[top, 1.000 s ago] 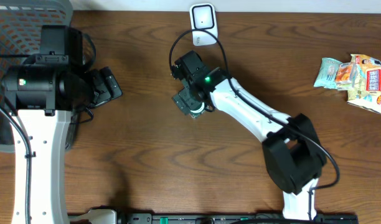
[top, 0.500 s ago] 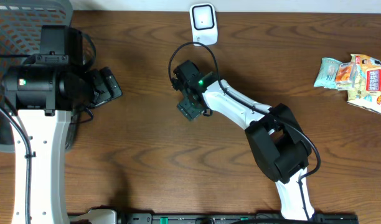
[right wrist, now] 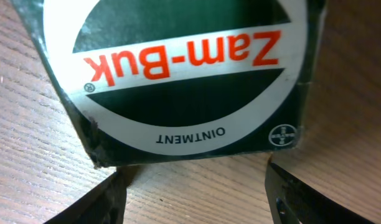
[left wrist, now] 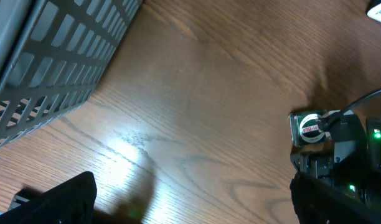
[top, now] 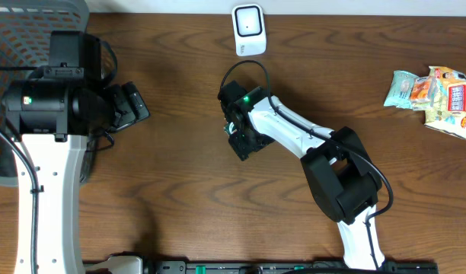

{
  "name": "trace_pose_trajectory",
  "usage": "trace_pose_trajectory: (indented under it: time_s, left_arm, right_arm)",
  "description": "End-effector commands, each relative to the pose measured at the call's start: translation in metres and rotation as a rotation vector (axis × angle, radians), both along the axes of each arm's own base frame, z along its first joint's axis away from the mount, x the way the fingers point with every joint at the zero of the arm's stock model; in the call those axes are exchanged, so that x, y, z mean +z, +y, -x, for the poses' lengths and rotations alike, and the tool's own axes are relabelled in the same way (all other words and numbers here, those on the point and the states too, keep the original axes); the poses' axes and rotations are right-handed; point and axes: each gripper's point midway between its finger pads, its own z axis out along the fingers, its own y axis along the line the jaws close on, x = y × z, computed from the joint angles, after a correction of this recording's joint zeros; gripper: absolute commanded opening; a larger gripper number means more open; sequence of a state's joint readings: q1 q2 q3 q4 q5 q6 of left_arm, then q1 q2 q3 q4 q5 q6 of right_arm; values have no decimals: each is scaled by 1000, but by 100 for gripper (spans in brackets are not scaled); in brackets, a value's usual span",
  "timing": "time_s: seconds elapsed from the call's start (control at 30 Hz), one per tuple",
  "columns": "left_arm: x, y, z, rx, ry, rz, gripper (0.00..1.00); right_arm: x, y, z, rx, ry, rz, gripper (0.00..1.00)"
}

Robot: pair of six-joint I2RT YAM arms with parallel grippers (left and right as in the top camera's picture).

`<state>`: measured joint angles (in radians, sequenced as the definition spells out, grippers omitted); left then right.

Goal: Scan the item barcode

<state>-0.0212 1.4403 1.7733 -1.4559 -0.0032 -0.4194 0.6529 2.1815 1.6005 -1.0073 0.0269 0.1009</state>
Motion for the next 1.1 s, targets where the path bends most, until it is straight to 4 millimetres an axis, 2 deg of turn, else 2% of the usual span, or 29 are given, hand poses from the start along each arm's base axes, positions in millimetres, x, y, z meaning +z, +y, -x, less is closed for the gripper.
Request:
trace_pose_trajectory:
  time_s: [0.0, 0.1, 0.2, 0.3, 0.4, 0.5, 0.57, 0.7, 0.8, 0.93, 1.07]
  left_arm:
    - [-2, 3, 0, 12, 7, -7, 98]
    - [-2, 3, 0, 12, 7, -7, 98]
    - [-2, 3, 0, 12, 7, -7, 98]
    - [-2, 3, 0, 12, 7, -7, 98]
    - [-2, 3, 0, 12, 7, -7, 98]
    - [-2, 3, 0, 12, 7, -7, 98]
    - [-2, 3, 0, 12, 7, -7, 98]
    - [-2, 3, 0, 12, 7, -7, 97]
    - [-2, 3, 0, 12, 7, -7, 98]
    - [-2, 3, 0, 12, 7, -7, 98]
    - [-2, 3, 0, 12, 7, -7, 98]
  right_arm:
    - [19, 6, -18, -27, -88, -33, 68]
    - [30, 22, -38, -1, -172, -99, 74]
    - [34, 34, -52, 67, -230, -145, 88]
    - [36, 38, -59, 106, -261, -160, 89]
    - [37, 42, -63, 109, -280, -171, 88]
    - [36, 42, -65, 106, -290, -178, 74]
    - [33, 40, -67, 97, -292, -183, 71]
    - [22, 41, -60, 98, -258, -207, 64]
    - [15, 39, -50, 90, -220, -205, 64]
    - [11, 26, -35, -10, -153, -164, 65]
    - [10, 14, -19, -84, -82, -117, 58]
